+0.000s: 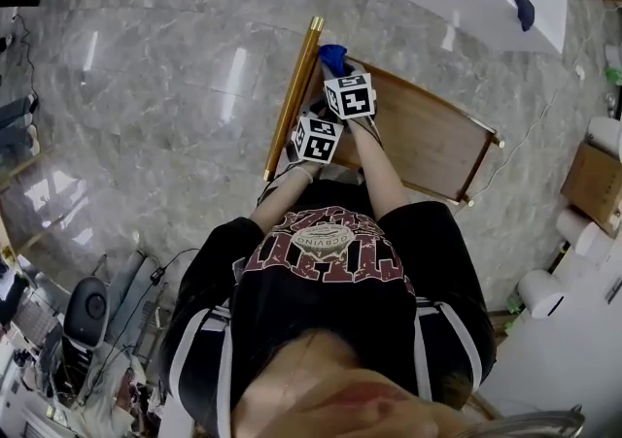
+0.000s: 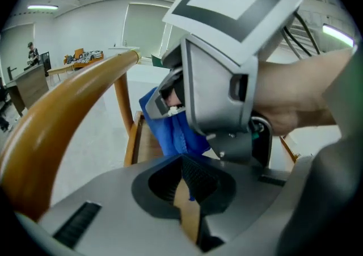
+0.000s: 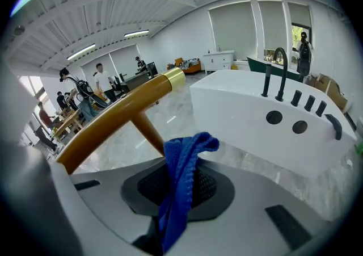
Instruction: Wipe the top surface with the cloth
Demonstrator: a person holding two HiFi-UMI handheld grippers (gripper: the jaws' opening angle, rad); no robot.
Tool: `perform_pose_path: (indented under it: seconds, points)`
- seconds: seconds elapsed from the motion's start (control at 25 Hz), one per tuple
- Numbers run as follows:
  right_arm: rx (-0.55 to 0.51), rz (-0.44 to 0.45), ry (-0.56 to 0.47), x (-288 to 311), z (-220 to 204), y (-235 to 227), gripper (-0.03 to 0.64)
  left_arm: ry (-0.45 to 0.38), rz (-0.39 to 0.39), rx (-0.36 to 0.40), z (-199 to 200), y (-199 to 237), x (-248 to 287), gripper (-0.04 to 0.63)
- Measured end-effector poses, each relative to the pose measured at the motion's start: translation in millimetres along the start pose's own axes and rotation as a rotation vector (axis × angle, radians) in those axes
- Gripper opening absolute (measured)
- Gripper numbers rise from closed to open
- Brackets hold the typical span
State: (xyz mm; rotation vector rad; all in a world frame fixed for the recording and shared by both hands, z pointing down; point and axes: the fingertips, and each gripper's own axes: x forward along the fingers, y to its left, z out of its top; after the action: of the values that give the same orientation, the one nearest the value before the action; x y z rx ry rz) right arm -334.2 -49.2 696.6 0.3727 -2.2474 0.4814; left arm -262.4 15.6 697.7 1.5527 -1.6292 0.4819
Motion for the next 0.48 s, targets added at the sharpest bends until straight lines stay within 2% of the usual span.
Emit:
perform_pose_path:
  seconds: [0.24, 0.48]
  points:
    - [-0.011, 0.000, 0.022, 8, -3, 0, 0.066, 0.035, 0.003, -0.061, -16, 1, 6, 0.049]
    - [-0.017, 0.007, 0.030, 17, -8, 2, 0.066, 0.065, 0.027, -0.072, -29, 0, 18, 0.048]
